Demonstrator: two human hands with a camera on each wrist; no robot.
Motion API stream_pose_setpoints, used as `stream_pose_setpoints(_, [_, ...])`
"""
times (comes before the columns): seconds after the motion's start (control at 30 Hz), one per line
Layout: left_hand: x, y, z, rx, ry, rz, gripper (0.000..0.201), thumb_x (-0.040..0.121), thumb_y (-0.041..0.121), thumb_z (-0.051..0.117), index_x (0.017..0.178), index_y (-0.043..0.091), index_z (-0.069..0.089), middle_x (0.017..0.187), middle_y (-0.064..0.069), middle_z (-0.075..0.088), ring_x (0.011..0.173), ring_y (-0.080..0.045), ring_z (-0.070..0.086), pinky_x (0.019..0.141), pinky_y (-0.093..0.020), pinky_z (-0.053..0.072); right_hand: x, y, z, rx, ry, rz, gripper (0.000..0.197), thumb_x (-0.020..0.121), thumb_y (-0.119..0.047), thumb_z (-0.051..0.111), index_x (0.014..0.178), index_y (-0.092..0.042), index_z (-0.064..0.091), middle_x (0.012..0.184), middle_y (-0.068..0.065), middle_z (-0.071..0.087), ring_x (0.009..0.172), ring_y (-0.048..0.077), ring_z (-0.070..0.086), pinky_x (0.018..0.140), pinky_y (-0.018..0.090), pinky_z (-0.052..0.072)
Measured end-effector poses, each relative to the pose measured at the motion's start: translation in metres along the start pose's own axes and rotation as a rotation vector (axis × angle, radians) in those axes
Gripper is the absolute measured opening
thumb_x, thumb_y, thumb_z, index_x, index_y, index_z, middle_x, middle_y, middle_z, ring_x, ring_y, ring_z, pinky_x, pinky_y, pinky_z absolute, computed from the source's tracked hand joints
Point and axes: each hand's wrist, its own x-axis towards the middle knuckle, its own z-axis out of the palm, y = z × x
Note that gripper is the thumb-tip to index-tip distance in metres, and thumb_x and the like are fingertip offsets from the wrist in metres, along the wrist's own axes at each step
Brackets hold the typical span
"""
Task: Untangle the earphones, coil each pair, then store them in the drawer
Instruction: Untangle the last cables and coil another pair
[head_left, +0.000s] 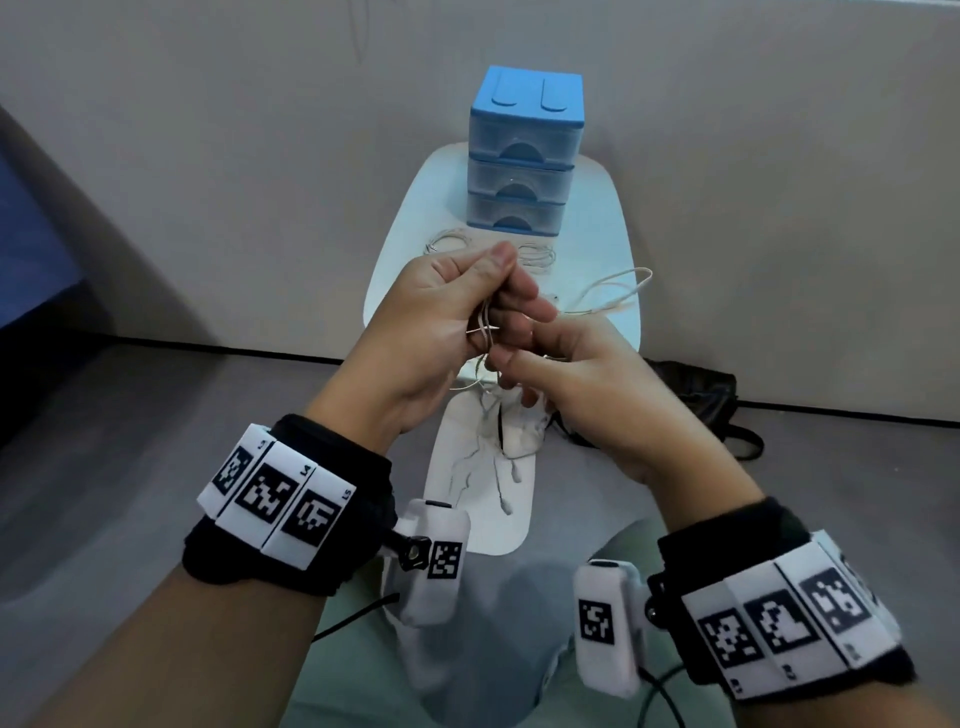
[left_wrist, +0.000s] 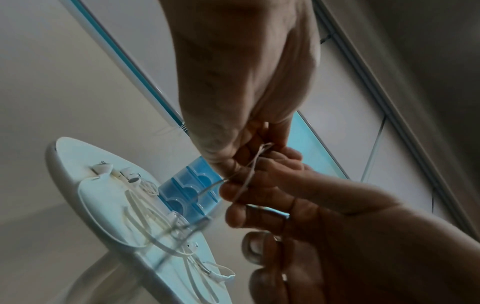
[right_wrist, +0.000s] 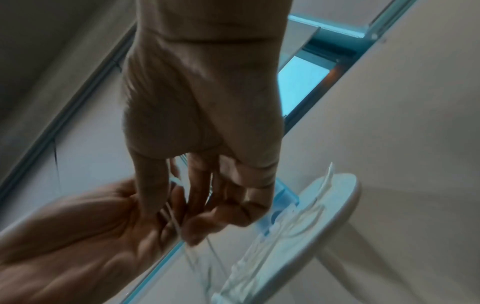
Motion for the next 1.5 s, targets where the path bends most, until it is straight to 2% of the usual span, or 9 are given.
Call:
stream_pose_setpoints(0.17, [0.001,-0.005,-0.010,0.021,0.080,-0.048,0.035,0.108,0.028,0.048,0.082,0.009,0.062,0.076,-0.008,0.072,0.062,-0.014,0.062,0.060,-0.027,0.058,-0.001,-0.001,0.003,0.110,-0.034,0.092,0.021,0.092,-0.020,0.068,0.075,-0.007,0.065,0.074,-0.001,0.061,0.072,0.010,0.049,0.064,0.025,0.036])
stream_pose_setpoints(0.27, [0.003,-0.009,-0.019,0.059,0.133,-0.103,0.035,0.109,0.032,0.048,0.083,0.012,0.061,0.079,-0.007,0.072,0.065,-0.014,0.067,0.055,-0.026,0.058,-0.002,-0.004,-0.002,0.246,-0.044,0.101,0.022,0.090,-0.026,0.063,0.071,-0.015,0.058,0.074,-0.002,0.058,0.074,0.012,0.048,0.063,0.028,0.032])
stream_pose_setpoints(0.4, [0.009,-0.007,-0.024,0.094,0.174,-0.121,0.035,0.108,0.033,0.049,0.081,0.014,0.060,0.075,-0.007,0.072,0.055,-0.010,0.065,0.036,-0.014,0.033,-0.001,-0.006,-0.017,0.294,0.000,0.092,0.021,0.087,-0.032,0.062,0.080,-0.012,0.059,0.076,-0.001,0.059,0.077,0.013,0.050,0.067,0.031,0.031])
stream_pose_setpoints(0.5, [0.012,-0.003,-0.029,0.136,0.184,-0.100,0.033,0.108,0.031,0.051,0.082,0.013,0.059,0.072,-0.007,0.070,0.050,-0.012,0.060,0.034,-0.015,0.020,-0.003,-0.005,-0.040,0.466,0.146,0.090,0.015,0.087,-0.026,0.063,0.074,-0.020,0.058,0.072,0.002,0.059,0.070,0.013,0.051,0.065,0.031,0.031])
stream_pose_setpoints(0.8, [0.012,0.000,-0.036,0.248,0.187,-0.093,0.034,0.108,0.030,0.051,0.079,0.014,0.058,0.076,-0.007,0.071,0.050,-0.012,0.056,0.036,-0.015,0.020,-0.004,0.004,-0.084,0.678,0.646,-0.028,0.037,0.091,-0.018,0.066,0.061,-0.023,0.045,0.053,-0.006,0.034,0.053,0.014,0.044,0.061,0.026,0.034])
stream_pose_setpoints(1.03, [0.013,0.004,-0.027,0.354,0.174,-0.080,0.035,0.109,0.030,0.049,0.079,0.013,0.058,0.079,-0.006,0.073,0.053,-0.012,0.059,0.039,-0.017,0.024,-0.007,0.010,-0.088,0.560,0.872,-0.133,0.057,0.086,-0.036,0.080,0.059,-0.023,0.031,0.061,0.002,0.024,0.059,0.022,0.018,0.057,0.037,0.018])
stream_pose_setpoints(1.13, [0.013,0.006,-0.027,0.382,0.177,-0.074,0.035,0.109,0.030,0.049,0.080,0.013,0.059,0.081,-0.007,0.074,0.053,-0.013,0.059,0.039,-0.017,0.025,-0.010,0.010,-0.092,0.394,0.921,-0.181,0.067,0.087,-0.036,0.079,0.063,-0.014,0.021,0.062,0.007,0.023,0.062,0.027,0.015,0.056,0.035,0.018])
stream_pose_setpoints(1.37, [0.009,0.016,-0.031,0.501,0.132,-0.091,0.035,0.109,0.031,0.048,0.089,0.007,0.063,0.094,-0.015,0.077,0.052,-0.012,0.062,0.039,-0.018,0.025,-0.013,0.012,-0.096,-0.127,0.978,-0.273,0.069,0.092,-0.044,0.072,0.057,-0.007,0.025,0.060,0.006,0.021,0.061,0.031,0.018,0.055,0.042,0.021])
stream_pose_setpoints(1.5, [0.007,0.021,-0.033,0.562,0.115,-0.088,0.037,0.109,0.031,0.048,0.086,0.007,0.064,0.096,-0.014,0.077,0.055,-0.014,0.063,0.039,-0.010,0.032,-0.014,0.010,-0.097,-0.299,1.020,-0.268,0.068,0.096,-0.044,0.066,0.055,-0.005,0.029,0.055,0.005,0.019,0.057,0.019,0.019,0.054,0.036,0.021])
